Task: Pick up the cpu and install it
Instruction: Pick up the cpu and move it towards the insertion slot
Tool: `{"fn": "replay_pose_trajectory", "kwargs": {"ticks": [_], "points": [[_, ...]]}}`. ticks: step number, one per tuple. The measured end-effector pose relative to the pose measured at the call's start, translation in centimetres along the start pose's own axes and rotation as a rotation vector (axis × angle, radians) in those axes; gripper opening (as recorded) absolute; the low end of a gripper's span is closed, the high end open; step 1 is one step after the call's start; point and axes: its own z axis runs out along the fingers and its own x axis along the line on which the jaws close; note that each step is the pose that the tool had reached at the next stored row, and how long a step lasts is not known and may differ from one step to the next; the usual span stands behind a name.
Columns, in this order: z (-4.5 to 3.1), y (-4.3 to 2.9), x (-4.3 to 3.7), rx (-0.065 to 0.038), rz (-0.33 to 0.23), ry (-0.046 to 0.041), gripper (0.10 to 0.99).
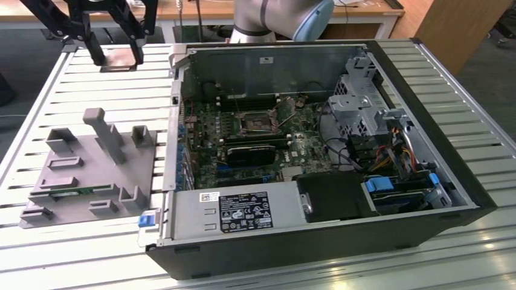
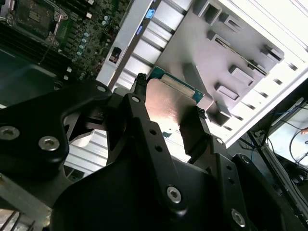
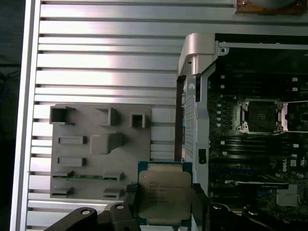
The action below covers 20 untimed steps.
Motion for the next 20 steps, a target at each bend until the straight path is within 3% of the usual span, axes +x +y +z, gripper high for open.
{"fn": "replay_pose_trajectory", "kwargs": {"ticks": [20], "points": [[-0.05, -0.03, -2.12, 0.000, 0.000, 0.0000, 0.533]]}}
